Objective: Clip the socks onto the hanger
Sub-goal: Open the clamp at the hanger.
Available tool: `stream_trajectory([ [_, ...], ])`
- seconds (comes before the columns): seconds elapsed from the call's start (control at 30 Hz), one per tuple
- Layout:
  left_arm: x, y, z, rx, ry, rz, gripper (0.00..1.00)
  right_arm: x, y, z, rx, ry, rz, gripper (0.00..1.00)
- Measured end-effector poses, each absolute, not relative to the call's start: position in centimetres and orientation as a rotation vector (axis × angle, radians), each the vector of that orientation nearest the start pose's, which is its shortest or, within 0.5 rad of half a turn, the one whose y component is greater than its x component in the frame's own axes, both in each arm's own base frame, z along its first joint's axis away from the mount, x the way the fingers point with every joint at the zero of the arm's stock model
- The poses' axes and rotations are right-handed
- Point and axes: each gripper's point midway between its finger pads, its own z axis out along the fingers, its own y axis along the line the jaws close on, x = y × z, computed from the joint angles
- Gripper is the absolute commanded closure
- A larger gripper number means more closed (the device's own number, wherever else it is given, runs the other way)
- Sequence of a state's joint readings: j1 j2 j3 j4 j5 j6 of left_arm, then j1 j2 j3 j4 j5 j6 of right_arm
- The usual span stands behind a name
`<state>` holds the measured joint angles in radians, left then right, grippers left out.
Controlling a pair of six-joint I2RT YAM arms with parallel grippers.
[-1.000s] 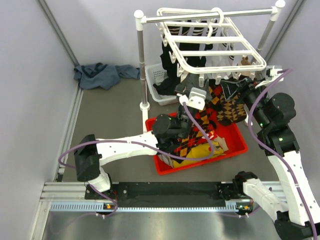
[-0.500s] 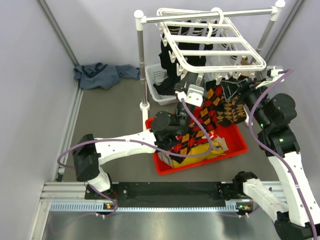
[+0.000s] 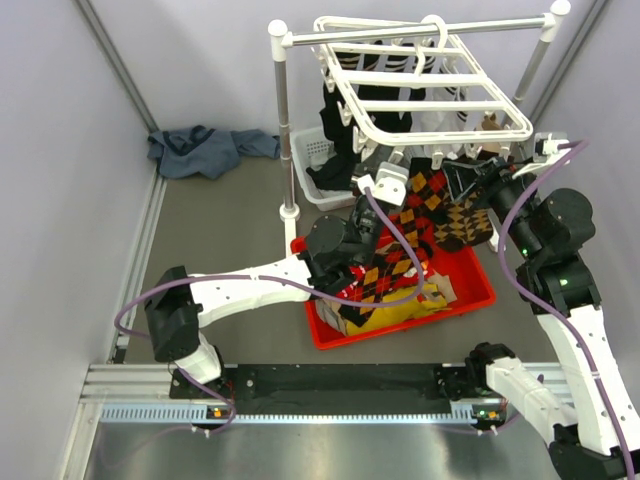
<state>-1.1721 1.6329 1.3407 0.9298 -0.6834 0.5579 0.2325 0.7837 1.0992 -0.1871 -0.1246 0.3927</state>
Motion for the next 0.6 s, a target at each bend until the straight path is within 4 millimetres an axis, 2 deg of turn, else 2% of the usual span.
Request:
stream_trajectory([
  [0.3, 29.7, -38.9, 44.6, 0.315, 1.071, -0.263, 0.88, 27.5, 10.4, 42.9, 0.011, 1.460, 0.602, 0.35],
  [0.5, 28.7, -39.4, 44.0, 0.393, 1.118, -0.339, 0.95, 26.1, 10.9, 43.4, -0.044, 1.465, 0.621, 0.35],
  [0.6, 28.0, -39.7, 44.1, 0.429, 1.142, -0.394, 0.96, 25.0, 11.2, 44.6, -0.089, 1.459, 0.638, 0.35],
])
